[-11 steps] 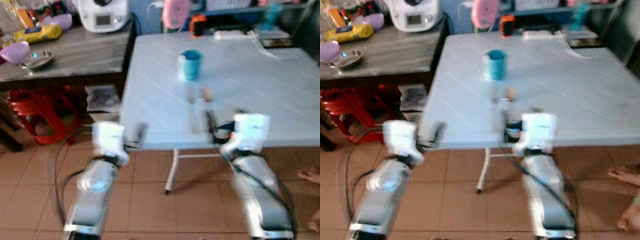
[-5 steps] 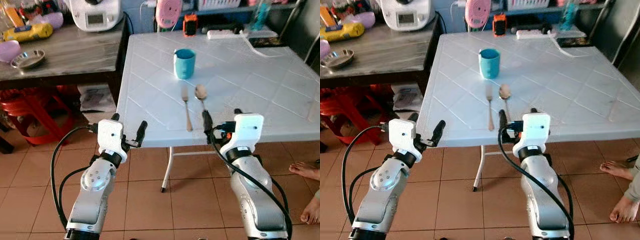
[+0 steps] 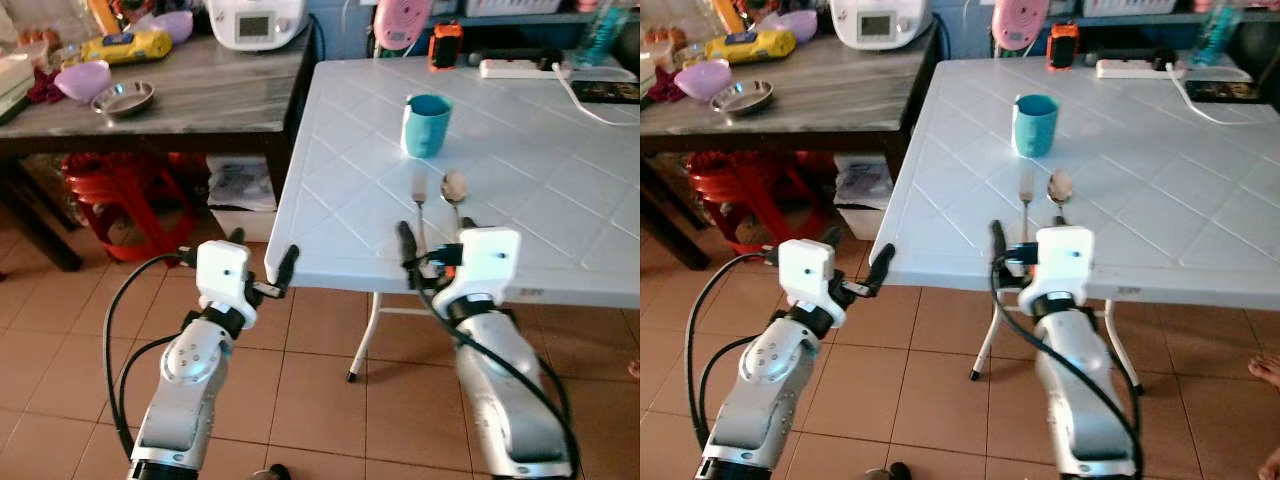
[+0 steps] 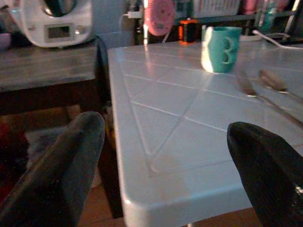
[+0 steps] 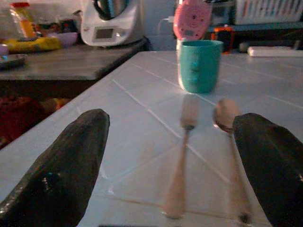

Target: Setting the table

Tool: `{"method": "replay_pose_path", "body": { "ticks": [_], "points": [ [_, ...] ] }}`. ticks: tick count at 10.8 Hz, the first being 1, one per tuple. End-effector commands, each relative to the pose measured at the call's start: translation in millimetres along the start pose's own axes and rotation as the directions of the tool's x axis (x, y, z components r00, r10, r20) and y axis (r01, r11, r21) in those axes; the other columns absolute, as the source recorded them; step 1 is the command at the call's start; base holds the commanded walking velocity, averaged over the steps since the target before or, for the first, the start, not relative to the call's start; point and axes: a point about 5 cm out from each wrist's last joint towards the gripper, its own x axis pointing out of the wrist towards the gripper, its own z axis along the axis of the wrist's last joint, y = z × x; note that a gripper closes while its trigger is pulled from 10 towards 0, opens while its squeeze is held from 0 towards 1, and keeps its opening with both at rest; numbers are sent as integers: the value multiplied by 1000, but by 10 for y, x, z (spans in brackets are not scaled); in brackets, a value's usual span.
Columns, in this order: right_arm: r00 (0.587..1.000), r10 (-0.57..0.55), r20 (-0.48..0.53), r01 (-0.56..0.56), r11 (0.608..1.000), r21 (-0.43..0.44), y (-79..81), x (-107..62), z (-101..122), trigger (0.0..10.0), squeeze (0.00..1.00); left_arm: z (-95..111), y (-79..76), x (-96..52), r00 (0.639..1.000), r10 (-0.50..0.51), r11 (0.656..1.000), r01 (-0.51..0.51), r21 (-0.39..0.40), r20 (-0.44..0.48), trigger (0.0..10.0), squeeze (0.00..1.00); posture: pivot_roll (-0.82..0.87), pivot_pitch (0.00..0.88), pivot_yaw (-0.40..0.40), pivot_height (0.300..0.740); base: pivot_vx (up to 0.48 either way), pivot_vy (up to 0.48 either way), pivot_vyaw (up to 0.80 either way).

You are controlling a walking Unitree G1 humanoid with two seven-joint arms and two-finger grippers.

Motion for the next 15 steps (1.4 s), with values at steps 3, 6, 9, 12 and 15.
{"method": "replay_pose_path", "body": {
  "ticks": [3,6,9,12,15],
  "points": [
    [1000,-14,-2,14,1000,8,5,-17,-13,10000,0,26,-4,-12,1000,-28,1000,28,0,10,10000,0,-169,122,111,740,322,0,0],
    [1000,-20,-10,21,999,27,-15,-19,-26,10000,0,19,-25,-6,999,-41,999,41,-8,8,10000,0,-171,124,109,740,354,0,0],
    [1000,-19,-20,19,1000,24,-3,-36,-52,10000,0,1,-28,-36,999,-49,999,49,-7,-2,10000,0,-168,129,111,740,322,0,0],
    [999,-19,-32,20,1000,12,-5,-47,-76,10000,0,-91,0,-105,998,-56,998,56,-3,-40,10000,0,-170,130,111,740,84,0,0],
    [999,-17,-50,18,1000,14,14,-65,-108,10000,0,-214,24,-259,992,-100,994,102,25,-77,10000,0,-172,135,110,740,0,0,0]
  ]
}}
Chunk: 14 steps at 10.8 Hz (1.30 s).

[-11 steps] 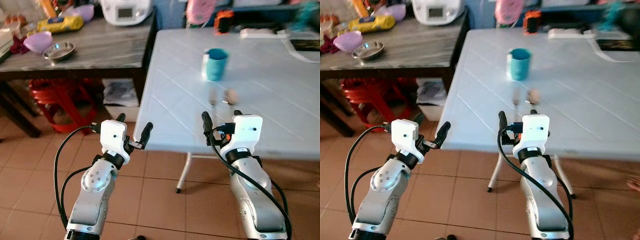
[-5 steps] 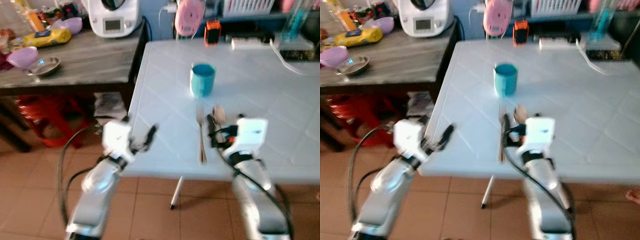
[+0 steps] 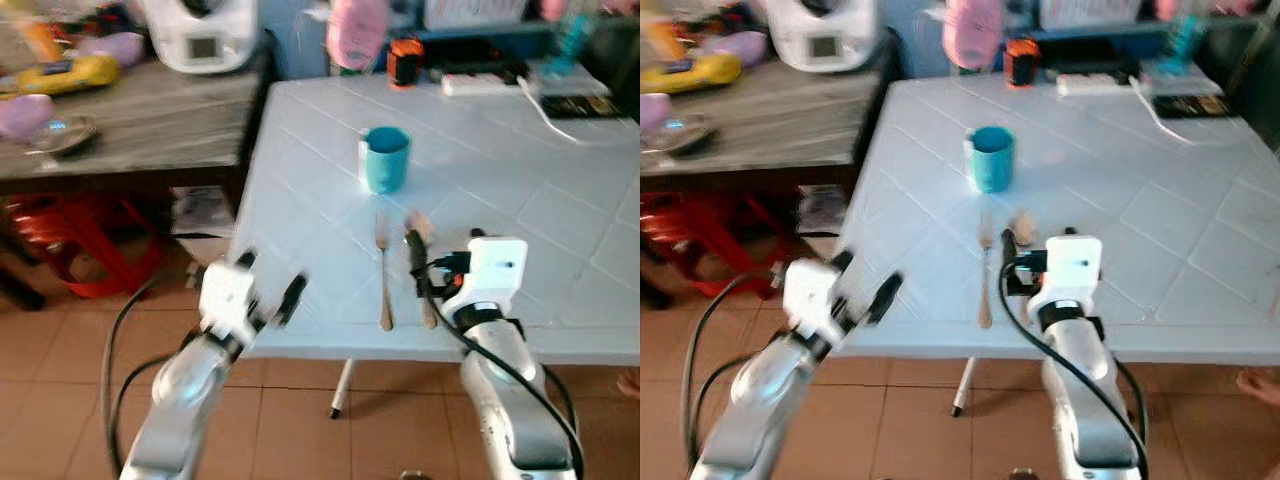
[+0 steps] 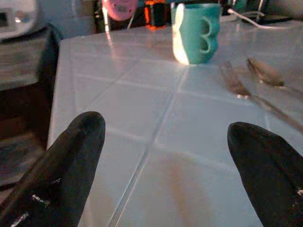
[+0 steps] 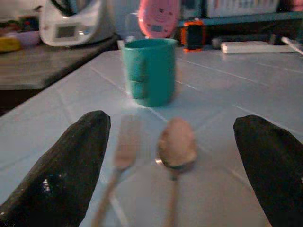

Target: Setting the table

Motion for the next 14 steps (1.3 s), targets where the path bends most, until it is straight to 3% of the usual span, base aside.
{"method": "replay_pose_path", "body": {
  "ticks": [1,4,6,9,11,14],
  "points": [
    [1000,7,-14,-7,1000,4,13,-8,-14,10000,0,-21,45,-39,1000,-6,1000,6,20,-6,10000,0,-172,138,106,740,0,0,0],
    [999,20,-44,-20,1000,15,85,44,-21,10000,0,-42,38,-82,996,-92,993,93,67,-18,10000,0,-172,139,100,740,0,0,0],
    [996,27,-87,-24,999,39,122,76,-52,10000,0,-44,-5,-93,980,-194,969,197,148,-33,10000,0,-171,141,99,740,0,0,0],
    [990,61,-128,-56,998,40,248,145,-25,10000,0,-112,-31,-91,979,-199,972,203,119,-38,10000,0,-173,148,104,740,0,0,0],
    [984,94,-153,-78,991,107,378,192,-3,10000,0,-168,-42,-81,978,-205,972,208,112,-44,10000,0,-171,150,105,740,0,0,0],
    [973,65,-223,-30,987,156,348,190,-99,10000,0,-175,-39,-69,976,-215,970,218,109,-45,10000,0,-169,154,106,740,0,0,0]
  ]
}}
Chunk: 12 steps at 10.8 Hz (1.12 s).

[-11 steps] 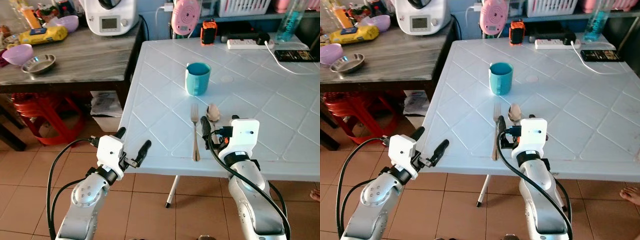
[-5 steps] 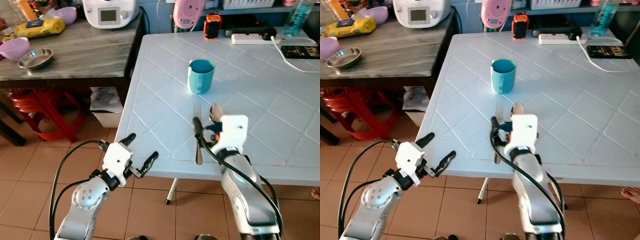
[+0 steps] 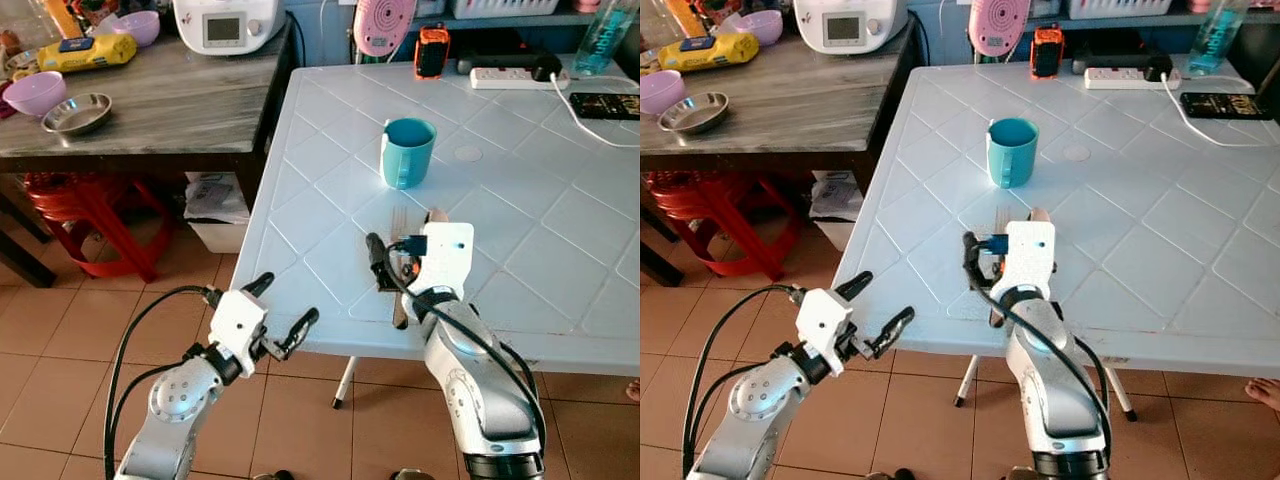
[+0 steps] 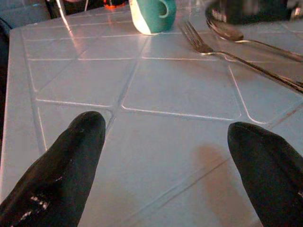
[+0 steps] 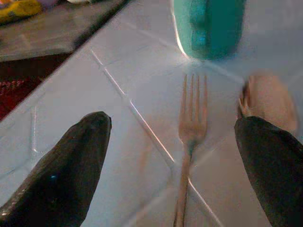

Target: Setting the table

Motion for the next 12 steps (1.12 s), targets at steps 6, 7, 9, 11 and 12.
{"method": "replay_pose_path", "body": {
  "ticks": [6,7,9,11,12],
  "points": [
    [994,-15,-104,22,998,66,51,94,-123,10000,0,103,-24,36,999,-28,1000,28,11,23,10000,0,-174,156,109,740,0,0,0],
    [996,-7,-93,14,998,69,78,128,-67,10000,0,110,-28,43,999,-30,999,30,11,24,10000,0,-174,157,109,740,0,0,0],
    [994,-8,-111,16,998,68,93,157,-83,4706,0,116,-35,47,999,-33,999,33,9,25,10000,0,-172,157,108,740,0,0,0],
    [988,-20,-152,29,998,57,101,167,-134,0,0,123,-46,47,999,-36,999,36,6,24,10000,0,-171,156,107,740,0,0,0],
    [975,-43,-219,55,997,52,66,165,-248,39,0,121,-52,48,999,-41,999,41,5,22,10000,0,-173,158,108,740,0,0,0]
  ]
}}
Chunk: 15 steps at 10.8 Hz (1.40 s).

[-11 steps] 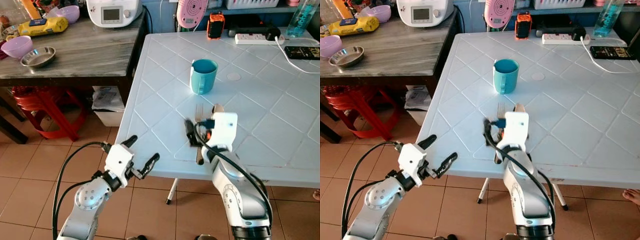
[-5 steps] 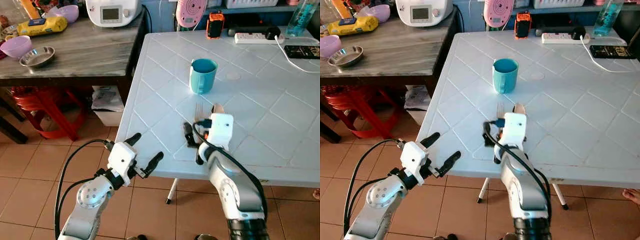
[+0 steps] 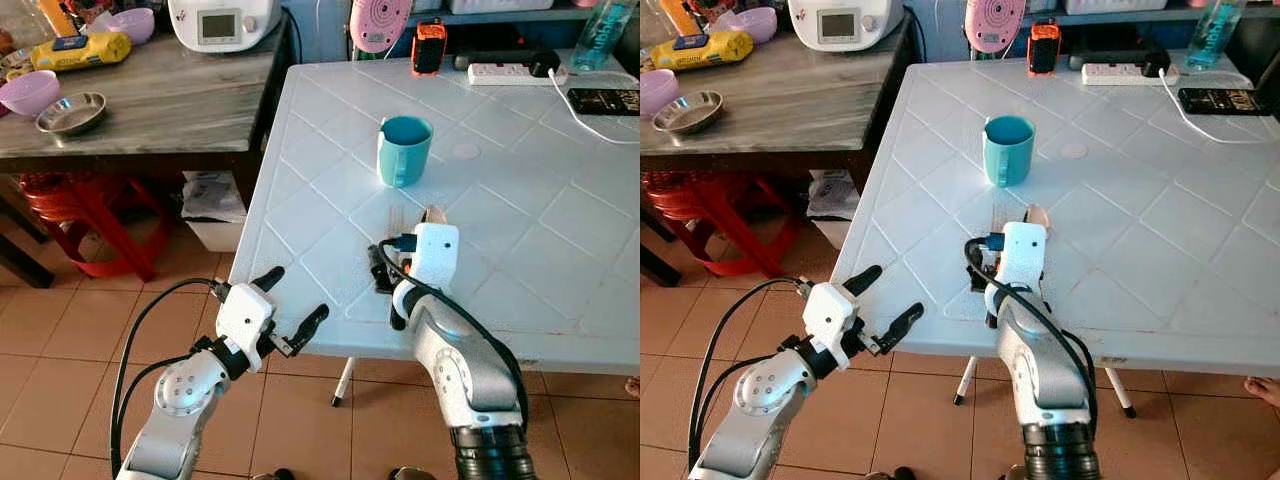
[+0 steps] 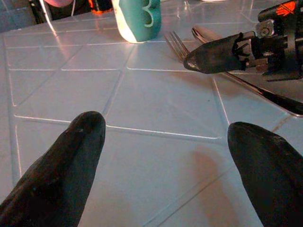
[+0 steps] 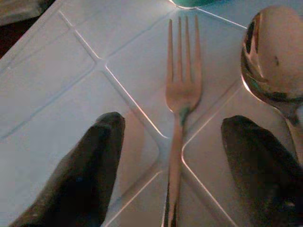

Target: Setting the table

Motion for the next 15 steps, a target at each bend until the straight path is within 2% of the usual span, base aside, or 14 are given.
{"method": "replay_pose_path", "body": {
  "ticks": [1,2,3,6,8,15],
  "points": [
    [996,-3,-92,4,1000,5,4,12,-177,745,0,23,5,-11,1000,-5,1000,5,8,4,10000,0,-174,159,108,740,0,0,0],
    [995,-12,-98,12,1000,-3,-23,16,-195,627,0,19,6,-11,1000,-7,1000,7,8,3,10000,0,-174,160,109,740,0,0,0],
    [993,-27,-117,26,1000,-14,-71,23,-237,0,0,18,13,-10,1000,-15,1000,15,13,1,10000,0,-174,158,109,740,0,0,0],
    [986,-66,-152,57,996,-63,-159,33,-290,0,0,4,88,-2,1000,-22,1000,22,22,-15,10000,0,-177,158,108,740,0,0,0],
    [981,-87,-176,72,994,-85,-225,34,-355,0,0,-11,29,0,995,-95,994,97,49,-35,10000,0,-175,157,108,740,0,0,0],
    [977,-94,-194,75,992,-102,-264,43,-432,0,0,-75,-6,-4,985,-149,987,153,44,-83,10000,0,-171,154,106,740,0,0,0]
  ]
}}
